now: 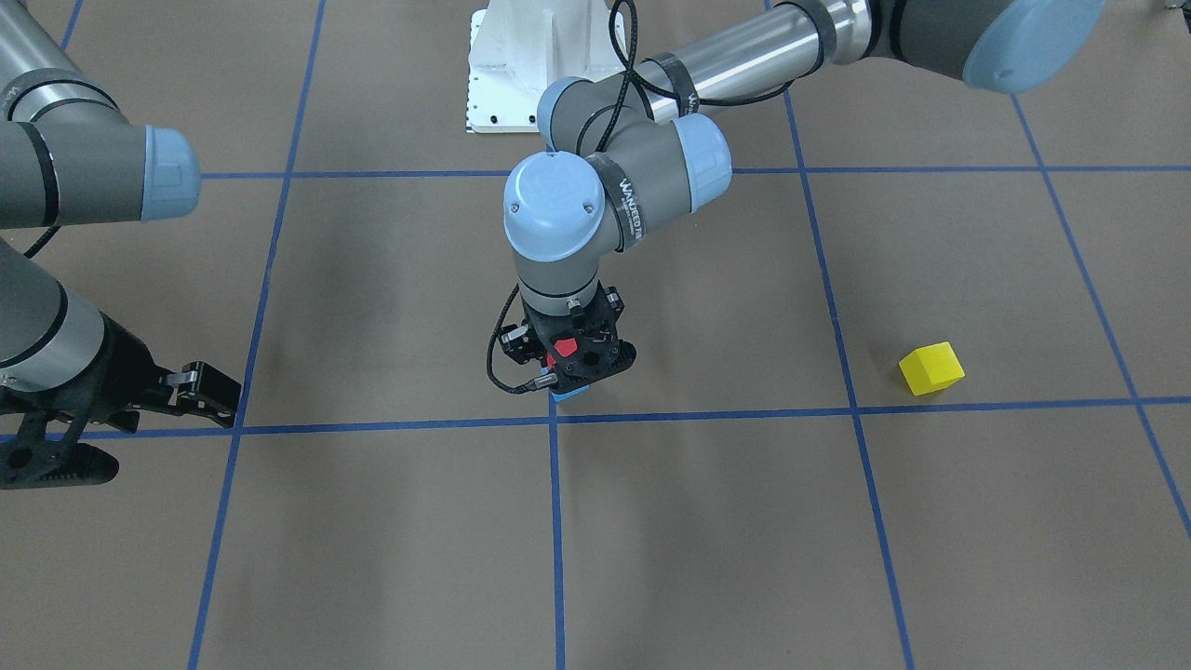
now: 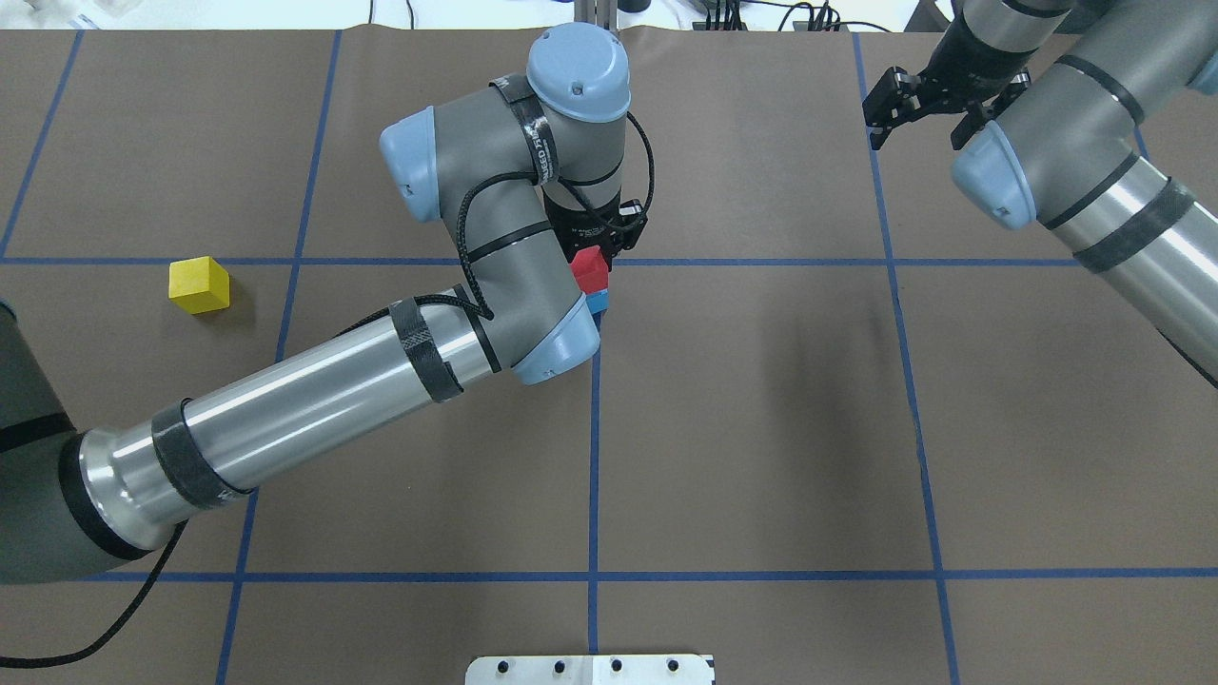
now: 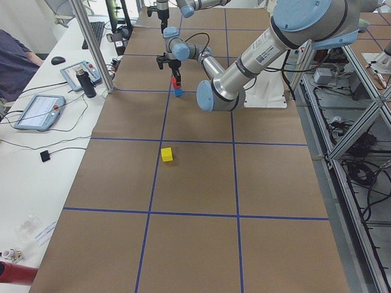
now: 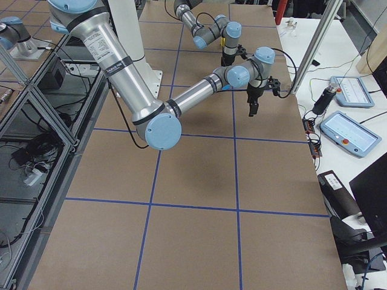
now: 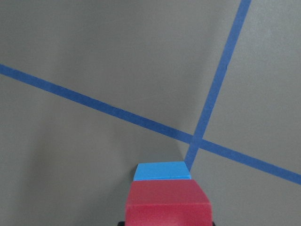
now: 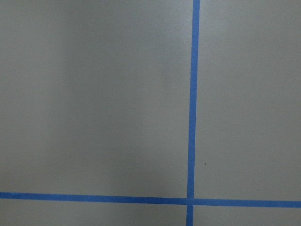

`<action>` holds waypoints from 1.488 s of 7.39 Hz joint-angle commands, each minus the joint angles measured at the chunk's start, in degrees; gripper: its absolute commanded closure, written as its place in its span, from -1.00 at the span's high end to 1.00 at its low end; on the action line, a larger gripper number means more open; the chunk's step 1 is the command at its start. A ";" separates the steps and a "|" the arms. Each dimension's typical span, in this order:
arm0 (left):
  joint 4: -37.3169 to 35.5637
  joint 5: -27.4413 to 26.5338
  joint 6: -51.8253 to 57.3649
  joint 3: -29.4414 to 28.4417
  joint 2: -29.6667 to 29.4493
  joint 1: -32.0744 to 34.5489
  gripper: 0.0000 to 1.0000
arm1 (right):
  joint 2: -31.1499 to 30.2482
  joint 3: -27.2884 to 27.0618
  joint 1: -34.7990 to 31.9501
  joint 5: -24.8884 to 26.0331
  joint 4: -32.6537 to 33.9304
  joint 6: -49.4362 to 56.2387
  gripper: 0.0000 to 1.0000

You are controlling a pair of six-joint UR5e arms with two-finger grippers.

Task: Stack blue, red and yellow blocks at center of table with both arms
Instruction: 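Lower the red cube onto the blue cube with the left gripper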

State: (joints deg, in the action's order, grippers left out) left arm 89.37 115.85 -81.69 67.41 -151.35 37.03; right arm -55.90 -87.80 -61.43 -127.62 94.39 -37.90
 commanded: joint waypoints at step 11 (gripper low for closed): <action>0.01 -0.01 -0.05 -0.88 -0.09 0.15 -1.00 | -0.35 -0.01 0.00 0.00 0.00 0.02 0.98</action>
State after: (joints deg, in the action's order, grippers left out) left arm 89.36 115.84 -81.71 66.90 -151.43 37.17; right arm -56.19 -87.80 -61.43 -127.62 94.40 -37.88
